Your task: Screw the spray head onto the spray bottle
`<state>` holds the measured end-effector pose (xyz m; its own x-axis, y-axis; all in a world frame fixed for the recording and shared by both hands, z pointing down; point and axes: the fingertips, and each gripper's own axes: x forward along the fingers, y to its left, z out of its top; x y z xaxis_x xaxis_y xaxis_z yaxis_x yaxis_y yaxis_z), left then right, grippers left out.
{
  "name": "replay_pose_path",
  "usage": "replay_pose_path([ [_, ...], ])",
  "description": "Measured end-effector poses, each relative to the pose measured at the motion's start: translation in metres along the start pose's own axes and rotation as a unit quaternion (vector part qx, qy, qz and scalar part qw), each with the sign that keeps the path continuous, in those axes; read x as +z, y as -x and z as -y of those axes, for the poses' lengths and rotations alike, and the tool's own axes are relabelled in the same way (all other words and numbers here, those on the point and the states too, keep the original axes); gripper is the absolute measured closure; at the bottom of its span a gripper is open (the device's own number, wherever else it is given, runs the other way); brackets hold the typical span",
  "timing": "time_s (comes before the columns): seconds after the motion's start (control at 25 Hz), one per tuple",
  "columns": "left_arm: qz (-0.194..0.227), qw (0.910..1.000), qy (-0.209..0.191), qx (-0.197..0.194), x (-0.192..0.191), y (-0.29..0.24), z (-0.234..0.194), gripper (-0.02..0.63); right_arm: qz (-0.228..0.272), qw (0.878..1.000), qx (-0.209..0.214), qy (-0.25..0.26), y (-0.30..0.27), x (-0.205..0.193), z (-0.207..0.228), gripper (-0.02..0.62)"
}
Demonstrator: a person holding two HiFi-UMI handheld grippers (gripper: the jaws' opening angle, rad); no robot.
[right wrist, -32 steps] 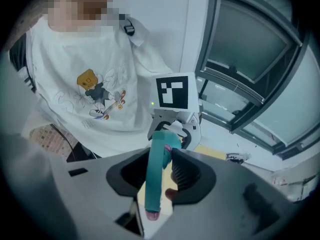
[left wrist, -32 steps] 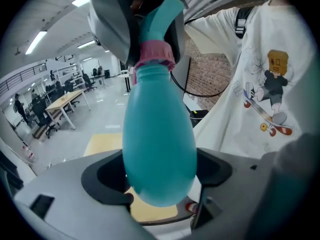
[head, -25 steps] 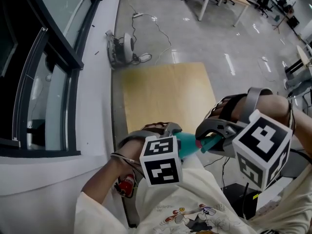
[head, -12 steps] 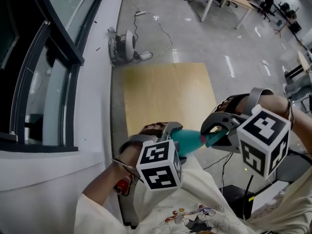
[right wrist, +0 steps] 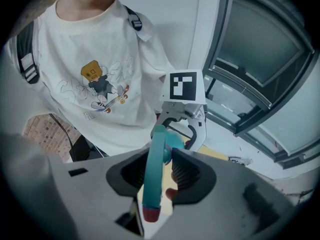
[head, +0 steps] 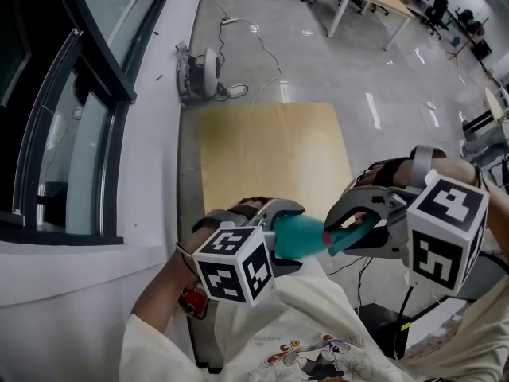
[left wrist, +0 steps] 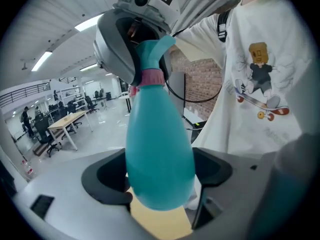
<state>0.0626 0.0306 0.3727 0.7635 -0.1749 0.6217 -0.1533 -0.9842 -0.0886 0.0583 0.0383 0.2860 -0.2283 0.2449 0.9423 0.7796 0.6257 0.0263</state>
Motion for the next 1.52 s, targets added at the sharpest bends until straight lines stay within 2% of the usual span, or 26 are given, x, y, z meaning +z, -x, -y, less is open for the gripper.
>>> replay_pose_path([
  [0.24,0.037,0.9986,-0.028,-0.024,0.005,0.008,0.004,0.198,0.019,1.000,-0.002,0.007,0.006,0.015,0.002,0.468],
  [0.52,0.039,0.9982,-0.035,-0.031,0.007,0.010,0.003,0.198,0.029,1.000,-0.008,-0.004,0.009,0.017,0.003,0.468],
  [0.72,0.048,0.9957,-0.027,-0.074,0.009,0.010,0.011,0.198,0.032,0.999,-0.009,-0.004,0.009,0.017,0.001,0.468],
  [0.84,0.032,0.9940,-0.016,-0.103,0.006,0.006,0.012,0.198,0.015,1.000,-0.011,0.005,0.007,0.010,0.001,0.468],
  [1.04,-0.011,0.9951,0.000,-0.098,-0.002,0.001,0.004,0.198,-0.023,0.999,-0.016,0.023,0.001,-0.003,0.004,0.468],
  [1.16,0.006,0.9924,-0.003,-0.123,-0.003,0.004,0.008,0.198,-0.012,1.000,-0.014,0.026,0.001,0.001,0.005,0.468],
  [1.32,0.041,0.9810,0.000,-0.190,0.002,0.010,0.027,0.198,0.001,0.999,-0.025,0.032,0.010,0.013,0.005,0.468],
  [1.4,0.048,0.9796,0.003,-0.195,0.005,0.010,0.030,0.198,-0.001,0.999,-0.024,0.031,0.012,0.014,0.004,0.468],
  [1.52,0.047,0.9822,0.000,-0.182,0.002,0.010,0.022,0.198,-0.003,1.000,-0.013,0.025,0.009,0.011,0.009,0.468],
])
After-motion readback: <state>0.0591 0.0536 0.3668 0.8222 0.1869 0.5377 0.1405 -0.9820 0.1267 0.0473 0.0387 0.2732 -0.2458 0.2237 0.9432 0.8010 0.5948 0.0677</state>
